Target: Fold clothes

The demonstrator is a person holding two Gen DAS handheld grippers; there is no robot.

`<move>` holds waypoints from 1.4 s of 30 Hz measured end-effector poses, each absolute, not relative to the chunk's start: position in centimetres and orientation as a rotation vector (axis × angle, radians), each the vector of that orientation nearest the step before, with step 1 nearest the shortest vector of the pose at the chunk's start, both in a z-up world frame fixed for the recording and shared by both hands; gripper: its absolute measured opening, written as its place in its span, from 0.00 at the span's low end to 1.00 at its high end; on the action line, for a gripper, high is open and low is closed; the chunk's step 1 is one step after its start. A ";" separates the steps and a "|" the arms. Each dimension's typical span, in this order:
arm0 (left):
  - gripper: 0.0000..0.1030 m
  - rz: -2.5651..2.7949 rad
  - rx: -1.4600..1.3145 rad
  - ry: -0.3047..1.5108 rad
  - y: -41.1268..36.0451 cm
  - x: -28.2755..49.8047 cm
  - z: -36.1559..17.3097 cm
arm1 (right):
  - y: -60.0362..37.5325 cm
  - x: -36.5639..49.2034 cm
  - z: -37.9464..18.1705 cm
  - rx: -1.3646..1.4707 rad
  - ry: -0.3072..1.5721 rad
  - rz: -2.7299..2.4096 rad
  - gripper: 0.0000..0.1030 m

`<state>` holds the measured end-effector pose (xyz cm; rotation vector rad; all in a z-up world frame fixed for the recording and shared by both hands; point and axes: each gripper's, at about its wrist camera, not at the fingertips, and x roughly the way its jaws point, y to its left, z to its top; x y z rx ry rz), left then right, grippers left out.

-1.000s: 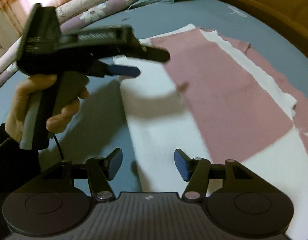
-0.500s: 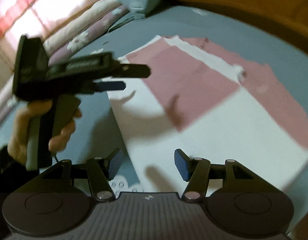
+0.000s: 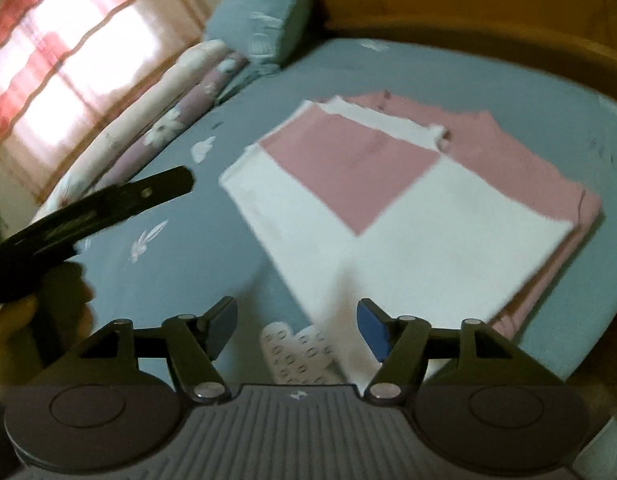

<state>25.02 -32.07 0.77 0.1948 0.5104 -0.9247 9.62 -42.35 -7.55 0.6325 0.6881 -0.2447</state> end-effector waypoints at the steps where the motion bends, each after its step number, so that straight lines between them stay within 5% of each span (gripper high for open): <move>1: 0.98 -0.910 0.212 0.481 -31.0 23.7 1.3 | -41.5 9.3 -6.9 0.615 0.686 -0.234 0.69; 25: 0.99 -0.329 0.150 0.603 -9.5 5.6 1.4 | -23.1 5.1 -5.4 0.154 0.832 -0.033 0.77; 35: 0.99 -0.191 0.047 0.734 -5.9 2.8 -0.1 | -19.6 2.0 -3.5 0.081 0.774 -0.018 1.00; 42: 0.99 -0.112 0.004 0.792 -3.9 2.0 -0.4 | -17.7 1.5 -3.3 0.082 0.807 0.016 1.00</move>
